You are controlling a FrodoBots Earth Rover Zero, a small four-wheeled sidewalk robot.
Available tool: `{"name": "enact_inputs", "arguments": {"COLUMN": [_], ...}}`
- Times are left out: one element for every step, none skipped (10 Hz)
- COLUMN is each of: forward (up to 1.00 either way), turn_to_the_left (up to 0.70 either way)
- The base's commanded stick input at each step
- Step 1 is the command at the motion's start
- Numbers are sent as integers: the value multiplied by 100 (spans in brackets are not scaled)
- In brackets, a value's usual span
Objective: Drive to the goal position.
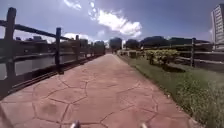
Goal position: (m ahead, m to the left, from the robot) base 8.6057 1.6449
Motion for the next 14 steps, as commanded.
{"name": "enact_inputs", "arguments": {"forward": [85,85,85,85,85,85,85,85,85,85,85,85,85,85], "turn_to_the_left": [0,0,0,0,0,0,0,0,0,0,0,0,0,0]}}
